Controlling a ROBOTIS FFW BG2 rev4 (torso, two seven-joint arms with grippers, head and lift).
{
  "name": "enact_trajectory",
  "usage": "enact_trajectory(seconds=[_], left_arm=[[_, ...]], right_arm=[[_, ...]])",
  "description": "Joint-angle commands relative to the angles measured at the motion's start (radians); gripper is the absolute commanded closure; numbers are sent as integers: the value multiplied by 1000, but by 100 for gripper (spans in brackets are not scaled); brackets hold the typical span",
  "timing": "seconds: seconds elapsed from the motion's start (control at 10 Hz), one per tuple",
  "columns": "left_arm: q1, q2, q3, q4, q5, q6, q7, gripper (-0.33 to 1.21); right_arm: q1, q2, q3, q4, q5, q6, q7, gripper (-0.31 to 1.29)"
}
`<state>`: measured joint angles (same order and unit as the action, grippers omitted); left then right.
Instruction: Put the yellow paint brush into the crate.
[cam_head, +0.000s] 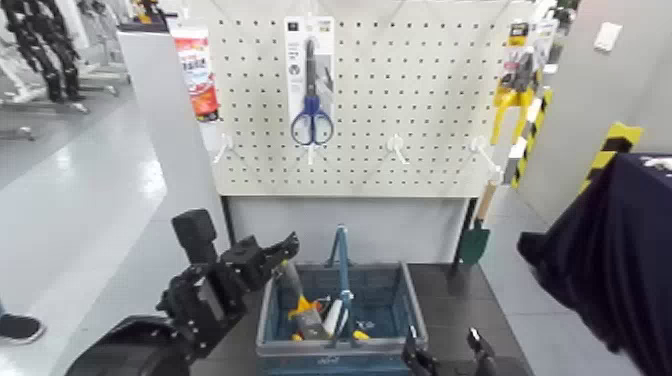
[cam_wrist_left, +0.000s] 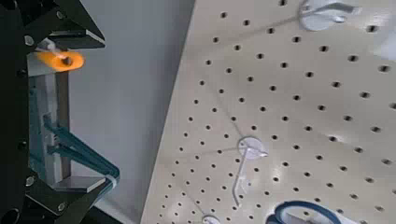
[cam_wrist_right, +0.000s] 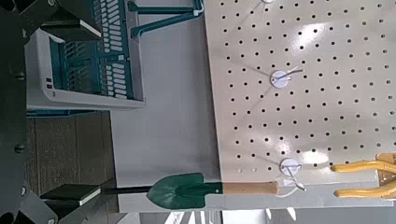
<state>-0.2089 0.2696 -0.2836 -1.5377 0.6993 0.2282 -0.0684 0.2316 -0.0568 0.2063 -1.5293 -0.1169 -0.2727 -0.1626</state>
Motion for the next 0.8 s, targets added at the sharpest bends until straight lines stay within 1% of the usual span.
enact_trajectory(seconds=[0.1,0.2,0.4,0.5,0.6,0.7,0.8], left_arm=[[65,8,-12,-50,-129,-122,32,25],[103,10,-14,-75,-170,-142,56,24],[194,0,-6,-119,-273,-179,105,23],[240,-7,4,-128,-340,-216,116,23],[279,-12,4,-116,-397,-285,122,23],[321,-21,4,-107,-415,-302,128,23],[361,-41,20,-88,-463,-354,139,23]], right_arm=[[2,0,-2,-2,0,0,0,15],[3,0,-5,-3,0,-3,0,15],[8,2,-12,-6,0,-8,0,15],[9,3,-16,-8,0,-10,0,15],[11,3,-16,-9,5,-10,0,15],[11,3,-18,-9,6,-13,0,15],[14,5,-22,-11,8,-14,-2,15]])
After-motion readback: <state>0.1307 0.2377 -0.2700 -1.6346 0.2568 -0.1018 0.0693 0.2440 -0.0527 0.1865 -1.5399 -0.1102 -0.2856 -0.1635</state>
